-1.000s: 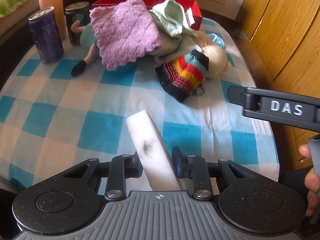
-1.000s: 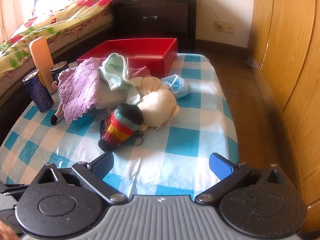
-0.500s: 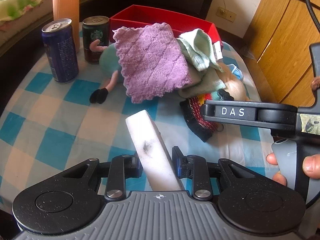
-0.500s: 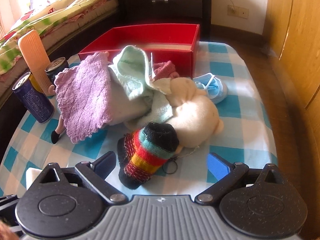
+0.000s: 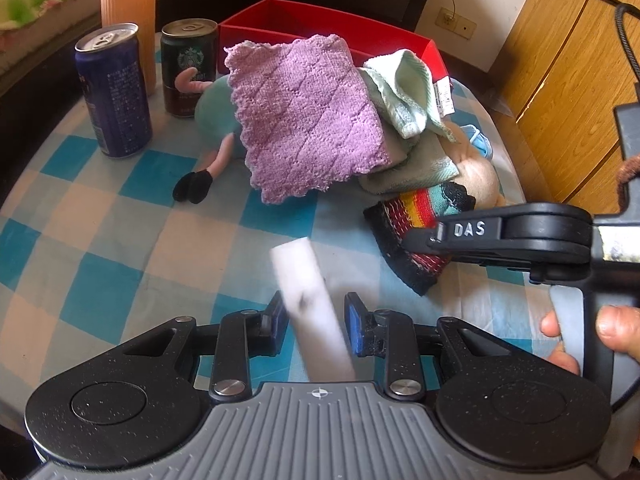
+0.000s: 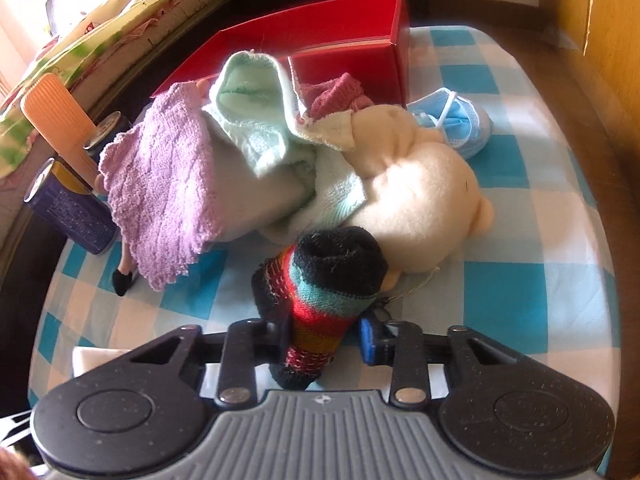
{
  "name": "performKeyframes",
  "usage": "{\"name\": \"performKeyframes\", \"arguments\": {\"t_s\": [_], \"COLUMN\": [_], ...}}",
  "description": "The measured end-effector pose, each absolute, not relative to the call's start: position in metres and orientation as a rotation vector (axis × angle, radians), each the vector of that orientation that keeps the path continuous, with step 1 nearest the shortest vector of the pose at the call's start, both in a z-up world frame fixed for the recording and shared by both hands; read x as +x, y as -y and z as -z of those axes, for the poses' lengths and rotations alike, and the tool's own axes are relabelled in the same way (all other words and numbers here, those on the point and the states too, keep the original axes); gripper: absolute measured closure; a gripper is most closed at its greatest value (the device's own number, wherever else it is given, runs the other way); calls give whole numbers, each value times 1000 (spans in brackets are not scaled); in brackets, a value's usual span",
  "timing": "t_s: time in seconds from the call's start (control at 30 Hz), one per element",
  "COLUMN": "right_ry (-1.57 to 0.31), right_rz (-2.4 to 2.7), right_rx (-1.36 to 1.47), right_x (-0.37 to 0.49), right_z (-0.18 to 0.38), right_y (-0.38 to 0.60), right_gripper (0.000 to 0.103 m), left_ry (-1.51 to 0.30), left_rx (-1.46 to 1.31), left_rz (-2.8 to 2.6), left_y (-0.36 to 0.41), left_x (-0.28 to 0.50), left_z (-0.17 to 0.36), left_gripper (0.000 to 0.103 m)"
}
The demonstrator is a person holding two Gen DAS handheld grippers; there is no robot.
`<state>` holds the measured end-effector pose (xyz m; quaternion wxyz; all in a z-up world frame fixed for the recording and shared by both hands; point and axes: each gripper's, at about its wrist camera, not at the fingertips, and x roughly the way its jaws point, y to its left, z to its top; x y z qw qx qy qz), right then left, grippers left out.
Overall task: Organize soft objects
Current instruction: 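Grasp the rainbow-striped knit hat with the right gripper while the left gripper holds the block, then carry the block and hat into the red box and open both grippers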
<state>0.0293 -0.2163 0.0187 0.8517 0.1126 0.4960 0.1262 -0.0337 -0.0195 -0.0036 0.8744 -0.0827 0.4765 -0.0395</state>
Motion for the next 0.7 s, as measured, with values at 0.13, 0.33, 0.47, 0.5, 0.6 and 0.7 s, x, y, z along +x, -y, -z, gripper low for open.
{"name": "performKeyframes", "arguments": {"t_s": [0.13, 0.33, 0.47, 0.5, 0.6, 0.7], "right_ry": [-1013, -944, -926, -923, -917, -903], "right_rz": [-284, -311, -326, -329, -344, -354], "right_rx": [201, 172, 183, 187, 201, 216], "right_x": [20, 8, 6, 5, 4, 2], "right_z": [-28, -46, -54, -55, -59, -64], "right_y": [216, 216, 216, 217, 218, 221], "right_gripper": [103, 103, 103, 103, 103, 103], "left_ry": [-986, -969, -972, -972, -976, -972], "left_rx": [-171, -142, -119, -124, -137, -146], "left_rz": [78, 95, 97, 98, 97, 99], "left_y": [20, 22, 22, 21, 18, 18], "left_x": [-34, -35, -36, -36, -36, -38], "left_z": [2, -2, 1, 1, 1, -2], "left_gripper": [73, 81, 82, 82, 83, 84]}}
